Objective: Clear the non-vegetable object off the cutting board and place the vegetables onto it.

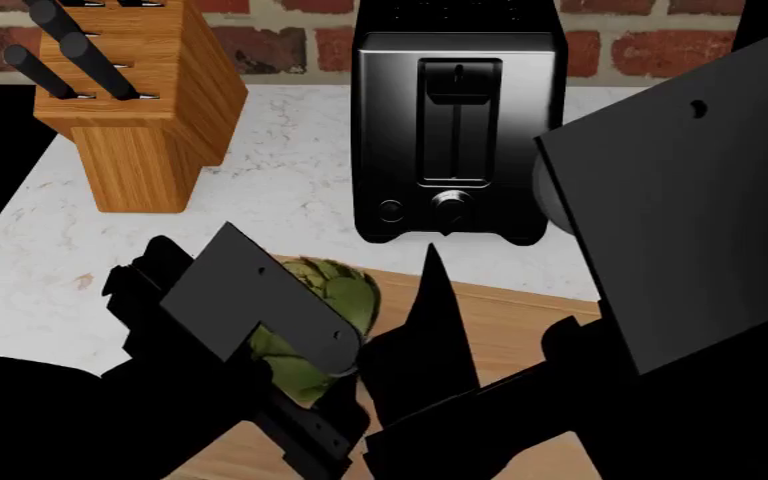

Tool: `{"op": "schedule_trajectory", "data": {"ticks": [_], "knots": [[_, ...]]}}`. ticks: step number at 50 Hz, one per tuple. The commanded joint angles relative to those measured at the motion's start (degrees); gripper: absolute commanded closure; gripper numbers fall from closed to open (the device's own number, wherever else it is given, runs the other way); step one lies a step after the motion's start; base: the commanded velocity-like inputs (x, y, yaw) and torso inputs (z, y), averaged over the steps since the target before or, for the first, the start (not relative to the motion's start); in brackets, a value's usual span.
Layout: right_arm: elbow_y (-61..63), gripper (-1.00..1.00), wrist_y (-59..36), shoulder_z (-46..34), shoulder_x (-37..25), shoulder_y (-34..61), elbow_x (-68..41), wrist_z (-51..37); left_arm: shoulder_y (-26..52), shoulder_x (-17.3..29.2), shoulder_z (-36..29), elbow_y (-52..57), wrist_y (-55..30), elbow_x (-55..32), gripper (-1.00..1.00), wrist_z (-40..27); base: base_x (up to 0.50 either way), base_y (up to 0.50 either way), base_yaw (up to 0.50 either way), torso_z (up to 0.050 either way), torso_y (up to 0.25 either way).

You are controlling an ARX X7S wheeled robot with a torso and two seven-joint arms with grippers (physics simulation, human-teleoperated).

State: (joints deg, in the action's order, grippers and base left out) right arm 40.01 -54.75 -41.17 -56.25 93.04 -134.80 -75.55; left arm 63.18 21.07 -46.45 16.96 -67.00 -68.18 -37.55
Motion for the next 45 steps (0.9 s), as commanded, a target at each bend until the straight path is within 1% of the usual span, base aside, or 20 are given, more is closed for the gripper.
{"op": "schedule_trajectory", "data": {"ticks": [1,10,14,17,21,37,45], "knots": [[0.0,-1.0,0.1,-0.1,-0.4,0.4,-0.3,-0.1,1.4,-0.3,0.4,-1.7,0.5,0.9,-1.0,-0.2,0.0,0.0,0.0,0.0,0.0],[0.3,-1.0,0.4,-0.2,-0.6,0.1,0.0,0.2,2.7,0.8,2.7,0.7,-1.1,-3.1,-1.0,-1.9,0.0,0.0,0.0,0.0,0.0],[0.4,-1.0,0.5,-0.3,-0.6,0.1,0.1,0.2,3.3,1.6,5.1,1.3,-2.7,-7.8,-1.0,-3.5,0.0,0.0,0.0,0.0,0.0],[0.4,-1.0,0.4,-0.5,-0.5,0.4,-0.1,0.0,3.8,2.1,7.4,1.9,-4.2,-13.9,-1.0,-6.0,0.0,0.0,0.0,0.0,0.0],[0.4,-1.0,0.4,-0.7,-0.4,0.6,-0.2,-0.1,5.4,2.4,9.4,2.3,-4.7,-18.3,-1.0,-8.1,0.0,0.0,0.0,0.0,0.0],[0.3,-1.0,0.5,-1.1,-0.3,1.4,-0.6,-0.2,9.1,3.9,13.6,2.7,-3.8,-28.5,-1.0,-13.2,0.0,0.0,0.0,0.0,0.0],[-0.1,-1.0,0.3,-1.6,0.1,2.0,-0.8,-0.3,10.9,5.0,15.2,1.5,-2.9,-30.7,-1.0,-13.6,0.0,0.0,0.0,0.0,0.0]]}}
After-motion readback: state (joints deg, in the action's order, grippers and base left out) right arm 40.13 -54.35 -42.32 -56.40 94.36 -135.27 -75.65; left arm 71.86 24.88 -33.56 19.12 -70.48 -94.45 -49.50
